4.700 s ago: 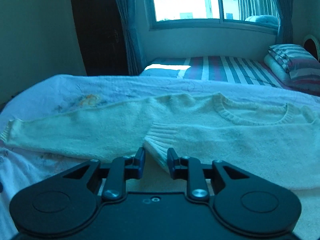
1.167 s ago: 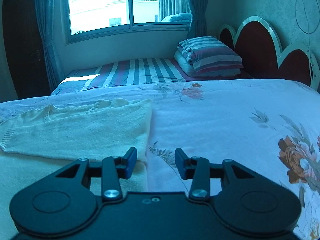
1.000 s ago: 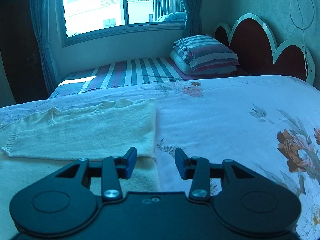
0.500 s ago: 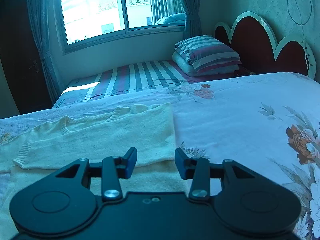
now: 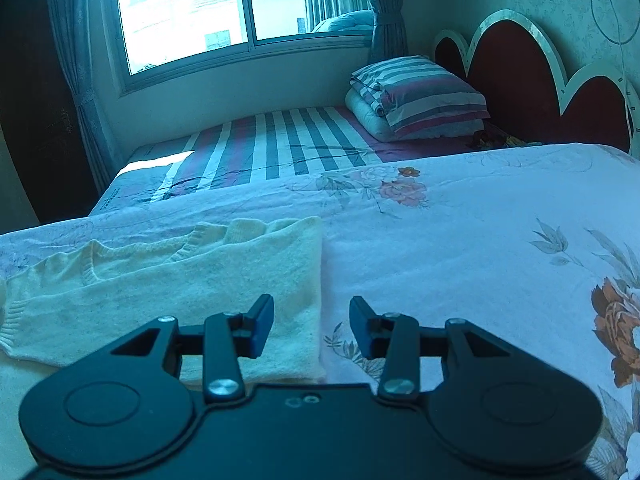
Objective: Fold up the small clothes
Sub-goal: 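Lay the sleeve across the sweater body with the left gripper and release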
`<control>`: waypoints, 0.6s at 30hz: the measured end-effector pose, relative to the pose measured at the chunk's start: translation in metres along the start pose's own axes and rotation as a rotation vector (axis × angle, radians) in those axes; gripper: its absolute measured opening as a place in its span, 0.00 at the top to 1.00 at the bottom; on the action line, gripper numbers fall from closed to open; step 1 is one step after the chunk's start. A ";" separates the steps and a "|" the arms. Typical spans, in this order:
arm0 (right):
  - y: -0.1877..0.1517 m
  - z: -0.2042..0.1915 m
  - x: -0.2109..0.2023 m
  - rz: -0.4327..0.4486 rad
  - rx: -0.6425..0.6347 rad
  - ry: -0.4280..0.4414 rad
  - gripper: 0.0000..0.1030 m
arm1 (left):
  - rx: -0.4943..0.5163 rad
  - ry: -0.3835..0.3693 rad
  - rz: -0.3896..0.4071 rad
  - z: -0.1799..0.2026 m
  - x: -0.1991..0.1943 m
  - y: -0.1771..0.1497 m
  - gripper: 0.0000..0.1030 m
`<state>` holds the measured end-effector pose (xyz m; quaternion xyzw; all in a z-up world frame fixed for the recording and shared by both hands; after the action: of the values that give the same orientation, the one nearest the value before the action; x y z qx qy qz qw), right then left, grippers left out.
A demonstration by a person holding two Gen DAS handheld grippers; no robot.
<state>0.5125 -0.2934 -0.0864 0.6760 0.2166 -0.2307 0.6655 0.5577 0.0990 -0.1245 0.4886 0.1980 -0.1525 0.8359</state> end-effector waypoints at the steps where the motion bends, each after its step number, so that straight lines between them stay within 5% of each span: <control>1: 0.000 0.003 0.001 -0.001 0.004 0.010 0.60 | 0.019 -0.005 -0.011 0.020 0.001 -0.008 0.98; 12: 0.003 0.033 0.013 -0.027 0.051 0.043 0.56 | 0.166 -0.049 -0.160 0.121 0.021 -0.076 0.98; 13: 0.003 0.033 0.014 -0.030 0.053 0.037 0.55 | 0.188 -0.046 -0.170 0.128 0.020 -0.083 0.90; 14: 0.003 0.034 0.017 -0.037 0.062 0.030 0.53 | 0.204 -0.057 -0.162 0.132 0.015 -0.086 0.67; 15: 0.004 0.034 0.018 -0.045 0.079 0.027 0.53 | 0.209 -0.091 -0.154 0.130 0.010 -0.084 0.56; 16: 0.004 0.033 0.018 -0.039 0.098 0.041 0.53 | 0.207 -0.102 -0.133 0.126 -0.001 -0.081 0.48; 18: 0.005 0.024 0.014 -0.020 0.134 0.106 0.53 | 0.209 -0.065 -0.098 0.114 -0.025 -0.077 0.48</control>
<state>0.5263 -0.3174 -0.0912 0.7282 0.2423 -0.2152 0.6039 0.5219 -0.0358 -0.1200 0.5579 0.1775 -0.2285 0.7778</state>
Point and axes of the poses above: each gripper's, at about its wrist camera, not at the fingertips, and x roughly the way its jaws point, z to its right, y to its top, the point moved 2 cm from there along x, roughly the way its jaws point, and after that the axes turned 8 degrees about -x, right-handed, at the moved point
